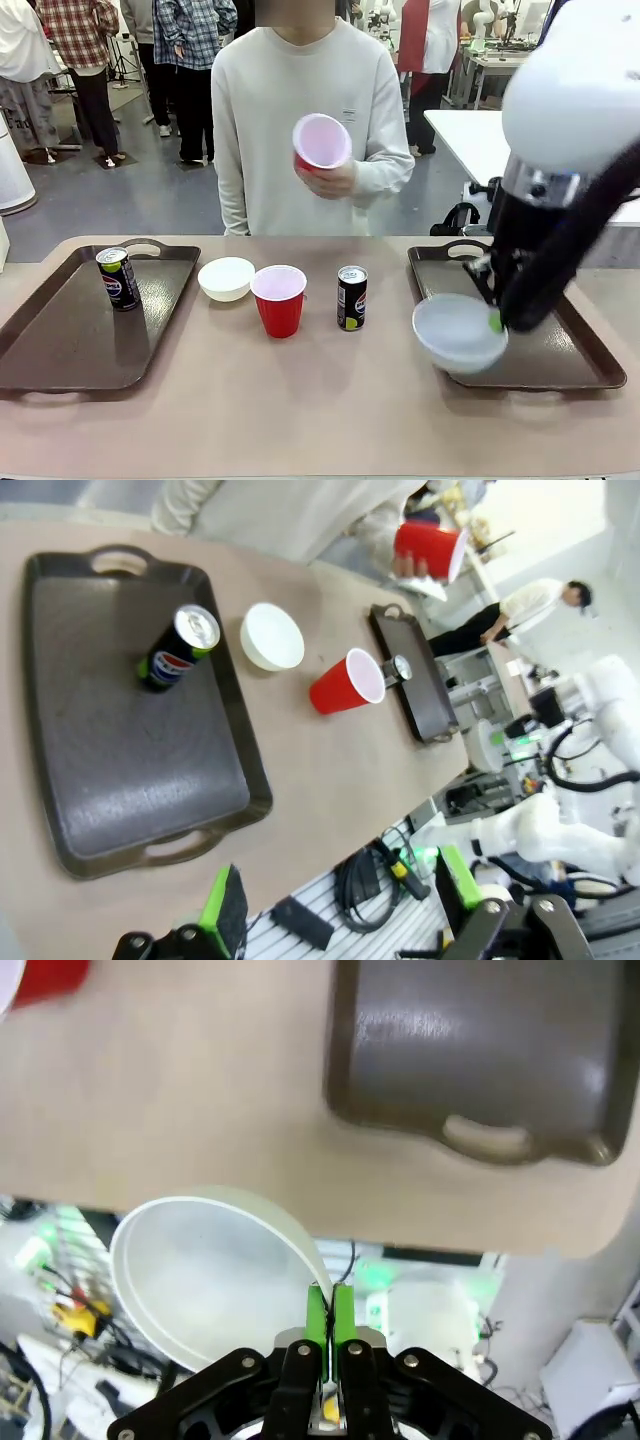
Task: Prepare tableware on both trays.
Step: Pick up a Picnic Bowl from the table and place it on a Handle tray.
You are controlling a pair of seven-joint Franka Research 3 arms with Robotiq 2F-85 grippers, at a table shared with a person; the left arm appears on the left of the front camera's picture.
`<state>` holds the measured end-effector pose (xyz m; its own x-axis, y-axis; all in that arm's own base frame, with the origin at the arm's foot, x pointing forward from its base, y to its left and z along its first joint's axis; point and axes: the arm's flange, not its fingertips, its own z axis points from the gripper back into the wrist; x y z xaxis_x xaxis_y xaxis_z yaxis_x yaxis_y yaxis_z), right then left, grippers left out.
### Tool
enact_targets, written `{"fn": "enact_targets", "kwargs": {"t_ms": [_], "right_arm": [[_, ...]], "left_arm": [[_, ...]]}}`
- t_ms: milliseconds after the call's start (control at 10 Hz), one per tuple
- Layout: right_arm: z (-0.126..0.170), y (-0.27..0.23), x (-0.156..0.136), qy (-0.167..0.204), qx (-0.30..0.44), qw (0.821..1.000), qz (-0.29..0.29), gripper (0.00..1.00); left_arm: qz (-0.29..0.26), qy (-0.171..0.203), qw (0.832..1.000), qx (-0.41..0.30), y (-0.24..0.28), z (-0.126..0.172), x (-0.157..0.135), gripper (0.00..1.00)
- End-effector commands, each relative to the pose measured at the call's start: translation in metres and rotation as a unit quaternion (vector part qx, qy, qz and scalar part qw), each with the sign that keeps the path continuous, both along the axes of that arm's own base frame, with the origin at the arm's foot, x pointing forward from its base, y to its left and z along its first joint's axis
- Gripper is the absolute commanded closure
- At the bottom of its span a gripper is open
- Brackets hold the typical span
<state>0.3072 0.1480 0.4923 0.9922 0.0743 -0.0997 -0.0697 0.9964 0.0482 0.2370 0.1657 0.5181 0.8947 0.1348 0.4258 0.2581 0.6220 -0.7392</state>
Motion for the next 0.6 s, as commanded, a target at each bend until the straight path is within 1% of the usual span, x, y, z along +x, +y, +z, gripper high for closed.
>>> {"fn": "enact_targets", "kwargs": {"t_ms": [0,100,200,300,400,500], "right_arm": [[0.002,0.003,0.039,0.011,-0.020,0.999,-0.027,0.97],[0.000,-0.005,0.051,0.021,-0.021,0.999,-0.042,0.97],[0.000,-0.003,0.025,0.063,-0.018,0.998,-0.021,0.97],[0.005,0.005,-0.034,0.124,-0.014,0.992,0.027,0.97],[0.013,0.007,-0.103,0.063,-0.064,0.993,0.078,0.97],[0.018,-0.004,-0.124,0.038,-0.056,0.996,0.064,0.97]], "left_arm": [[0.003,0.004,1.000,0.002,-0.001,0.002,0.001,0.00],[0.003,0.004,1.000,0.002,-0.001,0.002,0.001,0.00],[0.003,0.004,1.000,0.002,-0.001,0.002,0.001,0.00],[0.003,0.004,1.000,0.002,-0.001,0.002,0.001,0.00],[0.003,0.004,1.000,0.002,-0.001,0.002,0.001,0.00],[0.003,0.004,1.000,0.002,-0.001,0.002,0.001,0.00]]}}
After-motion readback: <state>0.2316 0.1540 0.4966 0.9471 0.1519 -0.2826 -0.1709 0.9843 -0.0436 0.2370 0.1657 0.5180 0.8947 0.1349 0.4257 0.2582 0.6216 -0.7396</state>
